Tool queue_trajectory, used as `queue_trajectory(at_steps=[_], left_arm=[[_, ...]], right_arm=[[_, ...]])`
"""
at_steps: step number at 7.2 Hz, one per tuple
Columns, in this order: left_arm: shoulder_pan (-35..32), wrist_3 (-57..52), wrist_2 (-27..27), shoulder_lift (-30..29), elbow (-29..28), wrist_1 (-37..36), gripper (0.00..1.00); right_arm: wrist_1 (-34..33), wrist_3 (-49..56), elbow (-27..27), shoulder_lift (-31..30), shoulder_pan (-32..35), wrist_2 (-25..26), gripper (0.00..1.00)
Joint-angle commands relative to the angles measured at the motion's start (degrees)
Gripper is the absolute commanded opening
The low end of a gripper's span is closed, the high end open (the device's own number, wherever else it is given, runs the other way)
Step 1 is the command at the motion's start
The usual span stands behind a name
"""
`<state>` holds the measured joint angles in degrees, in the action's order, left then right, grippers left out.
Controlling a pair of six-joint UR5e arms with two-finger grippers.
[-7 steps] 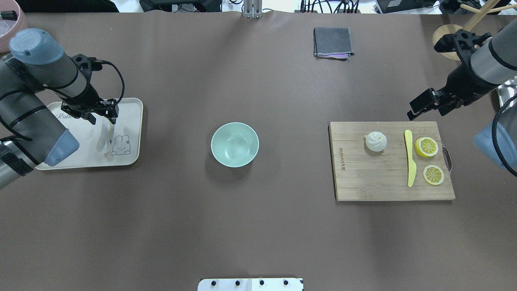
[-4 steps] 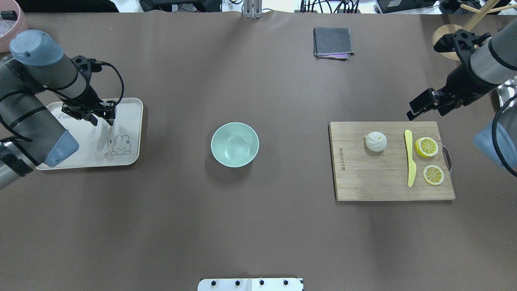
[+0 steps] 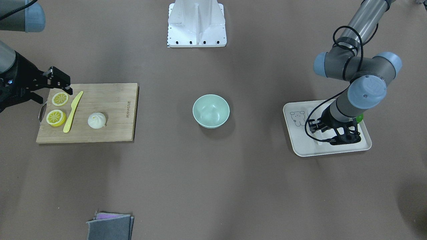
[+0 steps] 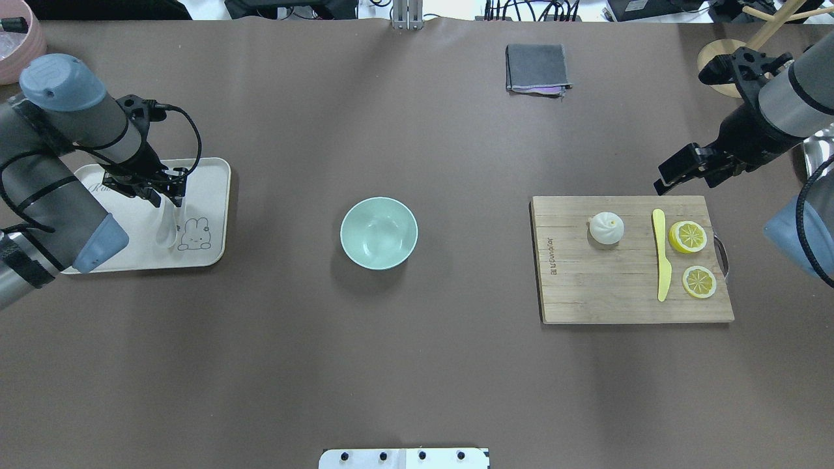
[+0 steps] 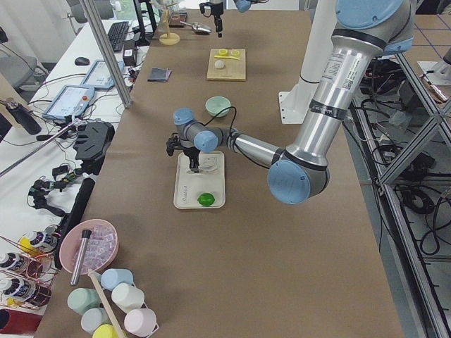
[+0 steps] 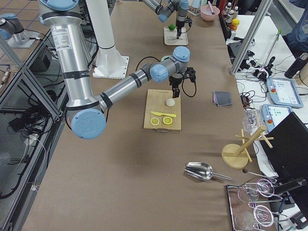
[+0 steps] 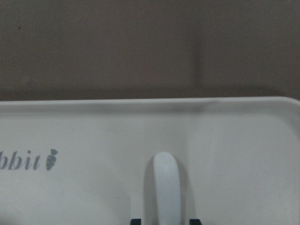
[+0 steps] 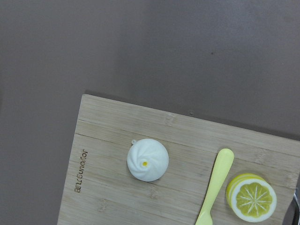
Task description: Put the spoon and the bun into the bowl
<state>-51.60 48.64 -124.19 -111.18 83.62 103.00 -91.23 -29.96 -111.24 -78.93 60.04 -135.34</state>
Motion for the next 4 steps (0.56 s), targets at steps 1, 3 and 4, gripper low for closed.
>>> queue_trajectory(at_steps=[1, 3, 4], left_arm=[[0.1, 0.0, 0.0, -0.2, -0.5, 0.0, 0.36], [0.3, -0.5, -0.1, -0.4, -0.7, 0.3, 0.0], [0.3, -0.5, -0.6, -0.8, 0.0, 0.1, 0.0]], right_arm=[[0.0, 0.0, 0.0, -0.1, -0.1, 0.1, 0.98], [0.0, 0.0, 0.0, -0.1, -0.1, 0.1, 0.98], [0.0, 0.0, 0.0, 0.0, -0.1, 0.1, 0.98]])
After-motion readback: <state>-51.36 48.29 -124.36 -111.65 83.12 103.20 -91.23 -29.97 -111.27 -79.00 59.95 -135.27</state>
